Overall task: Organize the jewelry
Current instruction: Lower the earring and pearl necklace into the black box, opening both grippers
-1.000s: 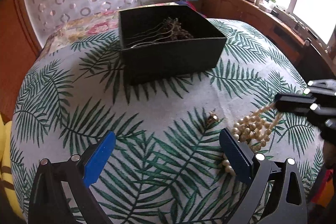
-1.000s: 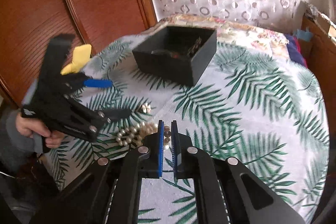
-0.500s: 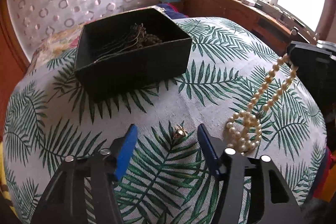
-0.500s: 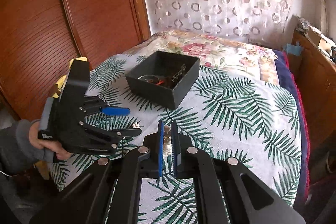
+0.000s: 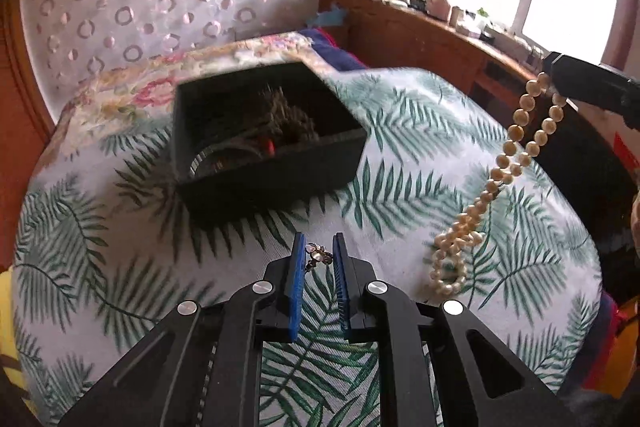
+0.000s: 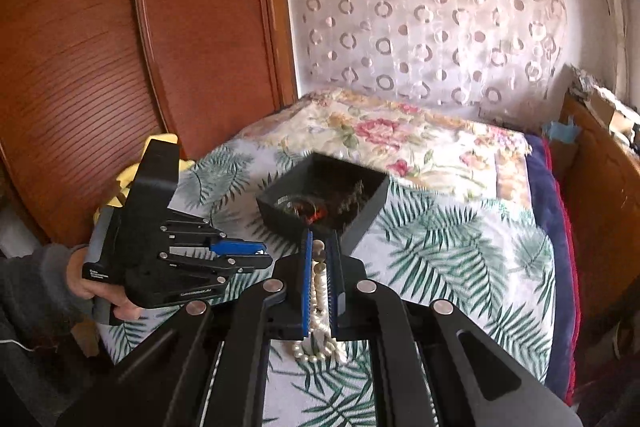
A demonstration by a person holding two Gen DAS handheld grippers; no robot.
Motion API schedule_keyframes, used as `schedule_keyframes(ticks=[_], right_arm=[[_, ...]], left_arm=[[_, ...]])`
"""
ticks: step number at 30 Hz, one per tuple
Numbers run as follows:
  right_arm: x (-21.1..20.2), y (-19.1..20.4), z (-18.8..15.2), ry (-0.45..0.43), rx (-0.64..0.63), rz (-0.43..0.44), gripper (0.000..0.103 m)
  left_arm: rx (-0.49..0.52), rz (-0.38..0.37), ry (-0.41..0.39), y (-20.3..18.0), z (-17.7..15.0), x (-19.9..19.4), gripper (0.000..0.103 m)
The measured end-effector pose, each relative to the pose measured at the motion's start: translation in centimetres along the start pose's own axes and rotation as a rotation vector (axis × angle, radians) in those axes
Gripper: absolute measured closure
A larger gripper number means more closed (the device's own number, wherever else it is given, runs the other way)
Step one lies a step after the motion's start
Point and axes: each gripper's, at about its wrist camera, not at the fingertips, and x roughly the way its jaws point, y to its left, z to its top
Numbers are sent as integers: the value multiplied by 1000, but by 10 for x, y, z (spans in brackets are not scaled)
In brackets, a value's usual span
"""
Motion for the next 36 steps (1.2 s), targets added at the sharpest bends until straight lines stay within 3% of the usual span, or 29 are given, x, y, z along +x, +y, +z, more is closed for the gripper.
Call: schedule_keyframes(ticks=[10,22,34,35,36], right_arm=[[-20,0,52,-101,-53,-23,95],[-41,-5,124,-225,-106,-41,95],[-14,-6,145,-194,-121,-23,95],[-10,-5,145,-184,-121,-18,95],[-6,-5,143,-177,-122,-15,95]], left_arm=[[2,40,-89,8,35,-28,90],[0,77,-109,25,56,-21,90],[-22,87,-76,41,64,6,90],[-27,91,-74,43,63,8,89],[-33,97,-71,43,62,10,82]])
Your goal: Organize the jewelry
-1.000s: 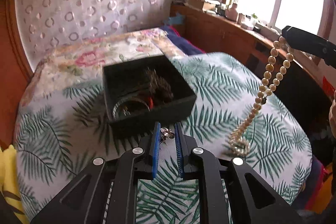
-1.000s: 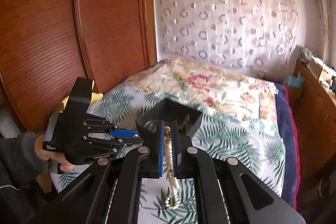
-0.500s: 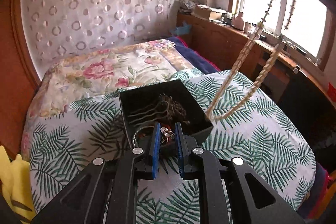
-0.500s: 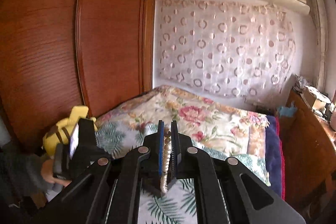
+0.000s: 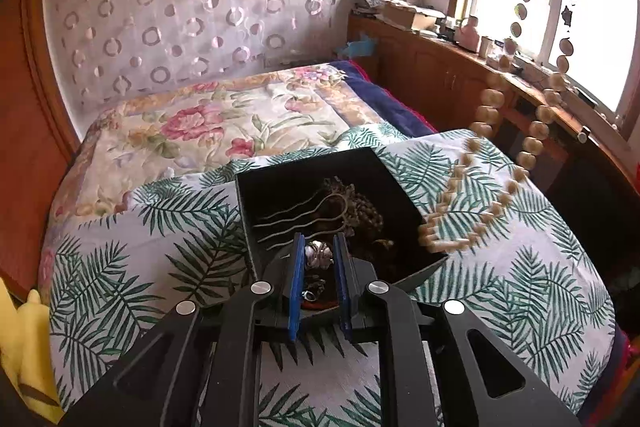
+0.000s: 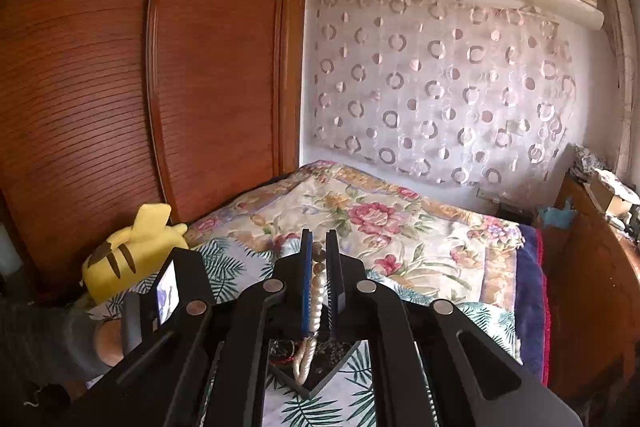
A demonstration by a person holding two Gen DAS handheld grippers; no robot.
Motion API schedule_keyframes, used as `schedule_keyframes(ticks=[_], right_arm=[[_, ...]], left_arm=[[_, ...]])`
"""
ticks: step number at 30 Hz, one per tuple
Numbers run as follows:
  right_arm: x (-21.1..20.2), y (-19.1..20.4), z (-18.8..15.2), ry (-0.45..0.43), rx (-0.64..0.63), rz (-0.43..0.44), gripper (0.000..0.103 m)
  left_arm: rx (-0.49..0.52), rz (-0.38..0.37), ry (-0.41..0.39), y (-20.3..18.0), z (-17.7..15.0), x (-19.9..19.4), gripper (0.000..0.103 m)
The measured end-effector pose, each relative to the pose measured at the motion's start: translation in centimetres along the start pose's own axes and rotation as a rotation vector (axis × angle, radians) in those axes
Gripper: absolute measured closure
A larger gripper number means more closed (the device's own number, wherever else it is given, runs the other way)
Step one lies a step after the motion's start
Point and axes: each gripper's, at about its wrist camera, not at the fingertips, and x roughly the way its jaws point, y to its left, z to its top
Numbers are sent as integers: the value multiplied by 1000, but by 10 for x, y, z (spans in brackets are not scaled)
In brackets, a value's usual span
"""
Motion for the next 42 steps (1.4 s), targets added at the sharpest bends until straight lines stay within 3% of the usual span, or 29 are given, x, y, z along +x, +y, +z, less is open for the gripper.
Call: schedule_keyframes(ticks=[7,13,15,16,18,23,25,27,30,34,42], right_arm=[[46,5,-34,126,46,51,95],[88,12,-80,220,94,16,94],[97,11,-91,236,119,1,94],[98,11,-95,237,123,-15,84],[95,8,-100,226,148,-40,64],[68,19,-110,182,177,-99,56],[49,28,-114,151,182,-130,36],[30,37,-119,112,183,-165,26],[-1,55,-130,76,196,-213,20],[-37,78,-147,22,219,-232,5],[-73,113,-178,-2,252,-281,2]], left_arm=[[-51,38,-15,11,-9,-7,37],[-104,94,-57,19,-24,-39,14],[-108,117,-78,18,-28,-53,11],[-108,125,-85,17,-30,-59,9],[-107,141,-102,15,-35,-73,8],[-95,175,-140,7,-46,-103,8],[-100,178,-153,2,-54,-115,8],[-99,188,-171,-3,-61,-127,8],[-94,209,-198,-12,-71,-142,8],[-98,231,-224,-22,-85,-160,8],[-110,235,-249,-34,-103,-188,8]])
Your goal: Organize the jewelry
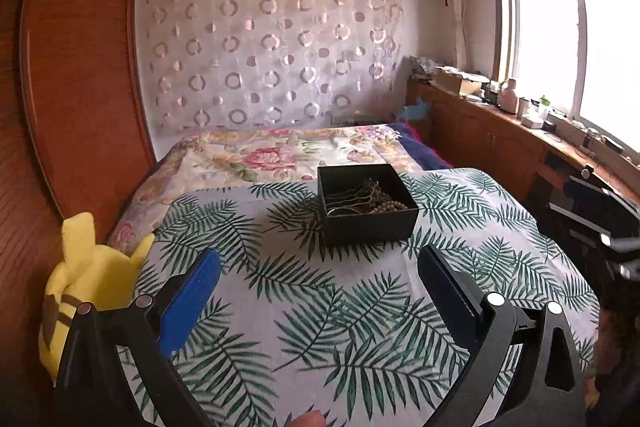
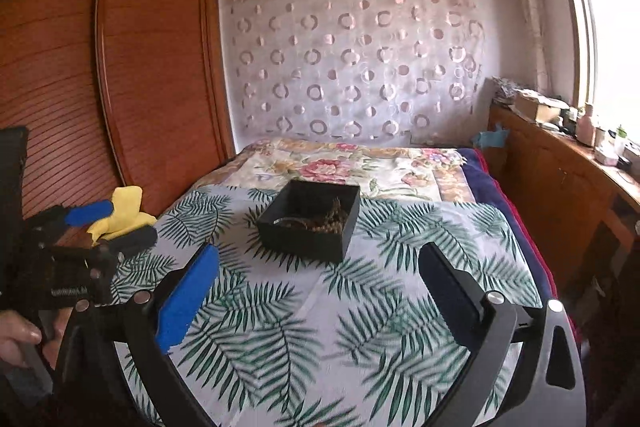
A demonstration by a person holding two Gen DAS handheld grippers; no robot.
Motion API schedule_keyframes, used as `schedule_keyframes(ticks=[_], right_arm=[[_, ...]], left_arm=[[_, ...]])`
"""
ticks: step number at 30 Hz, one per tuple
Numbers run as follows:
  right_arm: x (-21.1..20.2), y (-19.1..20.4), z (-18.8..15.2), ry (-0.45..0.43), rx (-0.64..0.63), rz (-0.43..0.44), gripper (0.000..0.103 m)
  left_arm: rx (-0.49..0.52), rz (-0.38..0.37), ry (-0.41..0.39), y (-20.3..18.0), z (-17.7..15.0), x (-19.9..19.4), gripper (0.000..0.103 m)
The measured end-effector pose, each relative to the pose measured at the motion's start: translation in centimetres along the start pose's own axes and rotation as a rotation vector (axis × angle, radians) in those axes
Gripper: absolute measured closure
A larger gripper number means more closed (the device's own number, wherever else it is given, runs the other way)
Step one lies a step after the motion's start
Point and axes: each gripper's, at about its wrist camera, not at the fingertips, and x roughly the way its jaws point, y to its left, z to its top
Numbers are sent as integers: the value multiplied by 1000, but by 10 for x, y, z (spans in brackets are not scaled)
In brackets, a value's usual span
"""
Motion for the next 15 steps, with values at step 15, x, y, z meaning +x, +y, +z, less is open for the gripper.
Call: schedule_keyframes(ticks=[15], right_arm=[[-9,2,-14,-15,17,-25,2]], left_arm=[[-3,-1,-15,-1,-9,-16,8]])
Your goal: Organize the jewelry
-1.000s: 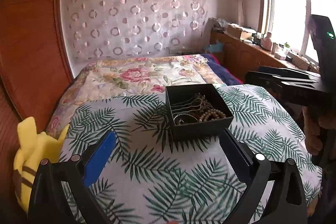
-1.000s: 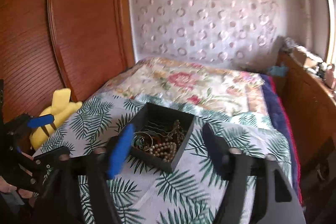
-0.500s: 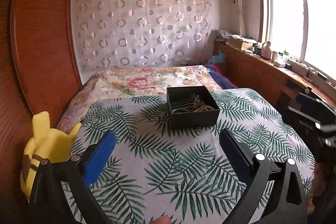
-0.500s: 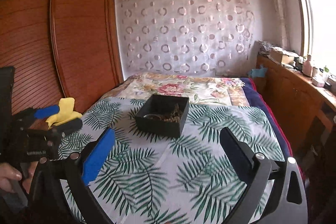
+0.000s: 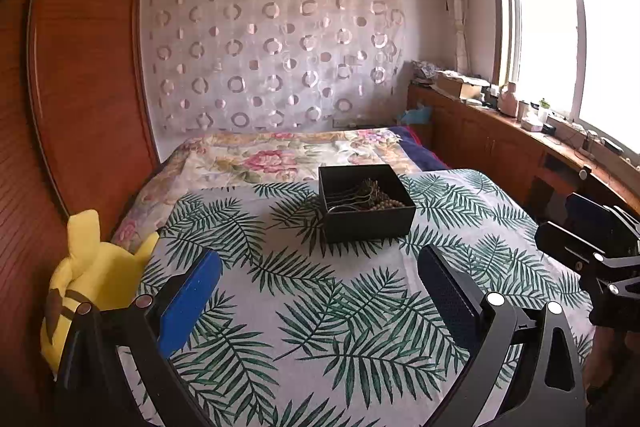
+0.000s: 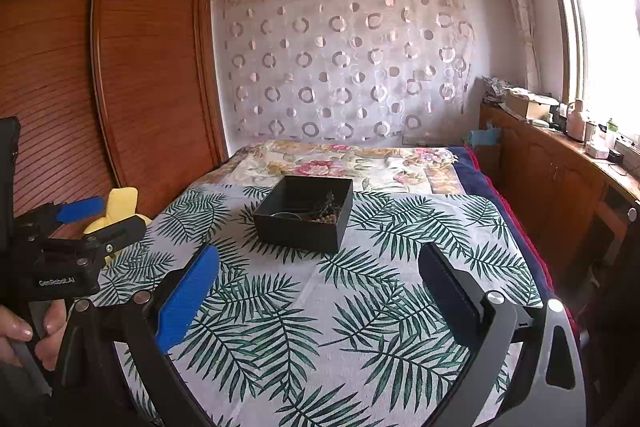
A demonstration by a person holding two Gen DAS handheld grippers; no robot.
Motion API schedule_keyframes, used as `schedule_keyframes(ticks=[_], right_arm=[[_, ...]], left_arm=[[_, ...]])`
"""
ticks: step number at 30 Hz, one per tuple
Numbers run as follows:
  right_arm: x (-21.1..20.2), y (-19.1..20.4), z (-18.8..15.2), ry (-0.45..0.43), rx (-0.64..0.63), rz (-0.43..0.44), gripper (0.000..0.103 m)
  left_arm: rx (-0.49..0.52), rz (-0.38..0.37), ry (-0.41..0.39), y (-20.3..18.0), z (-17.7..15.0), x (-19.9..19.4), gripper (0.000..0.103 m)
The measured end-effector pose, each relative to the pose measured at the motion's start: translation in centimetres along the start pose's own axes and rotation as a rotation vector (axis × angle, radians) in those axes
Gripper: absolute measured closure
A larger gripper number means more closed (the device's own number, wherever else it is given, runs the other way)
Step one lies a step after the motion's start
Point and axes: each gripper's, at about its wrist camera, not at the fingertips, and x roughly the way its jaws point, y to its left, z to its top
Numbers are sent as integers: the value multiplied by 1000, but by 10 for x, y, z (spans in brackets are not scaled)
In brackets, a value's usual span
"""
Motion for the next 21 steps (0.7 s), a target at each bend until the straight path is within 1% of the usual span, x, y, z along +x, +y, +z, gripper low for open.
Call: schedule_keyframes(ticks=[21], right_arm=[[-2,-9,-2,-7,21,-15,2]], left_arm=[[0,1,-20,-2,2,-9,8]])
